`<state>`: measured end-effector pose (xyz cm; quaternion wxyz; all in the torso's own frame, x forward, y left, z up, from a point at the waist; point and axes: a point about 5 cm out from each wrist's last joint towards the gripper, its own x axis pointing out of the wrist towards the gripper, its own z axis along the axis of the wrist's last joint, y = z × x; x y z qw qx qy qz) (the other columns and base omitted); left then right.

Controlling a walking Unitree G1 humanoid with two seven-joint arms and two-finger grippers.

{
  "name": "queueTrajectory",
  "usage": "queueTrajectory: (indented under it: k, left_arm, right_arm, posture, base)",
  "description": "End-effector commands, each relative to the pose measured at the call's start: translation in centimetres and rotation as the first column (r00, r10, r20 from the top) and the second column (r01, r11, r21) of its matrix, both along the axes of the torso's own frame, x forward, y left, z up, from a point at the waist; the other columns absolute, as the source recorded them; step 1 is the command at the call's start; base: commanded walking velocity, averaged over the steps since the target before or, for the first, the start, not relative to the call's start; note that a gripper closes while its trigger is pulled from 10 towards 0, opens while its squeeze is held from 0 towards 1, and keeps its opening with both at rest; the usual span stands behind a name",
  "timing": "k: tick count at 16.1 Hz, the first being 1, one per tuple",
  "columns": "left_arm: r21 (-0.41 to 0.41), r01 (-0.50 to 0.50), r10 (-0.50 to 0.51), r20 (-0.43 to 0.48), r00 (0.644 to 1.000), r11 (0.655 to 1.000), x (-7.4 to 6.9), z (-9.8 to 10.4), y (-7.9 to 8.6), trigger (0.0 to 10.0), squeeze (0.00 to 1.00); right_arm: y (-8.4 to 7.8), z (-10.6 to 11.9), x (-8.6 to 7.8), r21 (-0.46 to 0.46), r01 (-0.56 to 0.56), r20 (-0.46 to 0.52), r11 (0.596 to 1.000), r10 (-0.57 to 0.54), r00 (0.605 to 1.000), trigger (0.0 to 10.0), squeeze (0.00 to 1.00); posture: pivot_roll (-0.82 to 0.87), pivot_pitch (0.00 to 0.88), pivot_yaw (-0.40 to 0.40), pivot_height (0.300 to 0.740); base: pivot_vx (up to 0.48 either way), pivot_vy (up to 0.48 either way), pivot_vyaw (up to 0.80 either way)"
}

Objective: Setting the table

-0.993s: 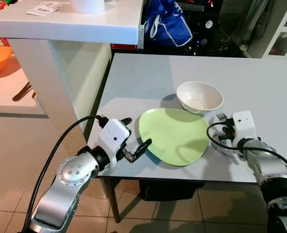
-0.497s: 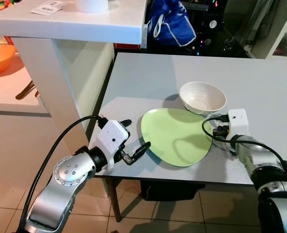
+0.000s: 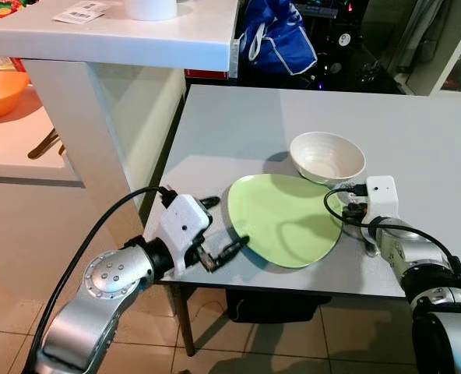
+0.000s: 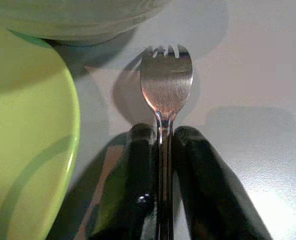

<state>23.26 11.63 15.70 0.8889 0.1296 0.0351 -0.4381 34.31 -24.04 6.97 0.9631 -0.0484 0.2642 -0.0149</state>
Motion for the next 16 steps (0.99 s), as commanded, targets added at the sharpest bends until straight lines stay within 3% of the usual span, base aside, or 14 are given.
queueTrajectory:
  k: [1,8,9,10,11,13,16]
  left_arm:
    - [-0.004,0.04,-0.04,-0.016,0.999,0.999,-0.5,0.1,-0.4,10.0,0.0]
    - [-0.007,0.039,-0.039,-0.001,0.999,0.999,0.1,0.4,-0.5,10.0,0.0]
    - [0.0,0.018,-0.018,0.021,1.0,1.0,0.4,0.4,-0.3,10.0,0.0]
    - [0.004,0.009,-0.009,0.03,0.999,1.0,0.5,0.5,-0.3,10.0,0.0]
    - [0.001,-0.034,0.034,0.064,0.997,0.999,1.0,0.6,0.0,10.0,0.0]
    - [-0.028,-0.12,0.122,0.101,0.987,0.992,1.8,0.7,0.2,10.0,0.0]
    - [-0.104,-0.313,0.323,0.101,0.941,0.944,3.7,1.5,0.6,10.0,0.0]
  right_arm:
    - [-0.1,-0.8,-0.4,0.014,0.007,-0.046,1.0,-0.006,0.999,10.0,1.0]
    - [0.0,0.3,0.1,0.058,-0.006,-0.007,0.998,0.007,1.0,10.0,1.0]
    - [-0.4,1.1,0.0,0.079,-0.003,0.011,0.997,0.002,1.0,10.0,0.53]
    - [-0.5,1.3,-0.1,0.089,-0.001,0.019,0.996,0.0,1.0,10.0,0.53]
    - [-0.6,2.7,-0.5,0.183,-0.018,0.06,0.983,0.007,0.998,10.0,0.0]
    - [0.1,5.0,-2.1,0.287,-0.099,0.148,0.953,0.059,0.987,10.0,0.0]
    - [1.0,9.3,-4.4,0.289,-0.113,0.302,0.951,0.022,0.953,10.0,0.0]
  posture:
    - [0.09,0.0,0.001,0.74]
    - [0.09,0.0,-0.006,0.74]
    - [0.08,0.0,-0.015,0.74]
    - [0.08,0.0,-0.016,0.74]
    - [0.06,0.0,-0.019,0.74]
    - [0.05,0.0,-0.013,0.74]
    - [-0.01,0.0,0.018,0.74]
  base:
    - [0.0,0.0,0.0]
    - [0.0,0.0,0.0]
    - [0.0,0.0,0.0]
    - [0.0,0.0,0.0]
    - [0.0,0.0,0.0]
    - [0.0,0.0,0.0]
    - [0.0,0.0,0.0]
